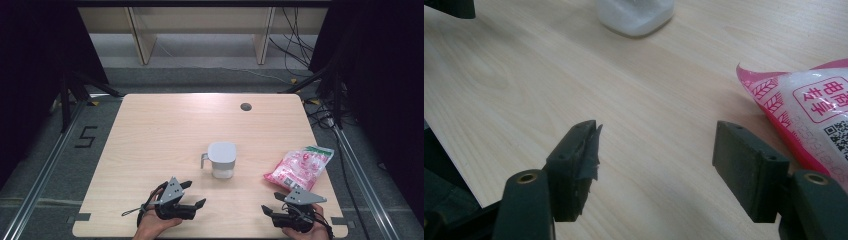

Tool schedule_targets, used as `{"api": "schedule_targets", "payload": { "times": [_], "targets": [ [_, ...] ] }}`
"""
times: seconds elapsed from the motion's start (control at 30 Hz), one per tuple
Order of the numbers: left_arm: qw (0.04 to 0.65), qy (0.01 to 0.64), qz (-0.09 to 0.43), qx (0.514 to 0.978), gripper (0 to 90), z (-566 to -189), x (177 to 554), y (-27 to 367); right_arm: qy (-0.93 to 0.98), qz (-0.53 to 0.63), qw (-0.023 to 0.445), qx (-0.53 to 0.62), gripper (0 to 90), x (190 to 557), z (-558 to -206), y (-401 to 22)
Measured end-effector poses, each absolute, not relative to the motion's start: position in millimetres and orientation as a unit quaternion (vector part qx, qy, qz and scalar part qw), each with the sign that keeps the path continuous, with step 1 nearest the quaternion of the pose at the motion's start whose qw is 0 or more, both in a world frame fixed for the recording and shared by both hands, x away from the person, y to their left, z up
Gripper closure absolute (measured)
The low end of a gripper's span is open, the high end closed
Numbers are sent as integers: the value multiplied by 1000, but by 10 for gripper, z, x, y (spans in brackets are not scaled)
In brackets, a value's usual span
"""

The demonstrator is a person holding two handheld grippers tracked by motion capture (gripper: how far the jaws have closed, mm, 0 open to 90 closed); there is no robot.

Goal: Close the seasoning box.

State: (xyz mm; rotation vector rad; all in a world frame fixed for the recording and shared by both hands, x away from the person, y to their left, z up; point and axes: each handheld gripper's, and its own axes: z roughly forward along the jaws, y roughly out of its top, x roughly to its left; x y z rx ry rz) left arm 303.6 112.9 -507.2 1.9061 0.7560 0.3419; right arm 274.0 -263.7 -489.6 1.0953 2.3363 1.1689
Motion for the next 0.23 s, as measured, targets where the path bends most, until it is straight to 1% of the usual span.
{"api": "schedule_targets", "payload": {
  "times": [0.07,0.17,0.23],
  "targets": [
    [495,309,146,799,238,-5071,3059,1163,817,409,140,381,353,2741,-4903,-2622],
    [502,316,144,792,238,-5084,3070,1172,821,402,142,380,352,2737,-4901,-2615],
    [494,320,153,793,238,-5084,3098,1216,821,403,137,379,351,2740,-4904,-2614]
  ]
}}
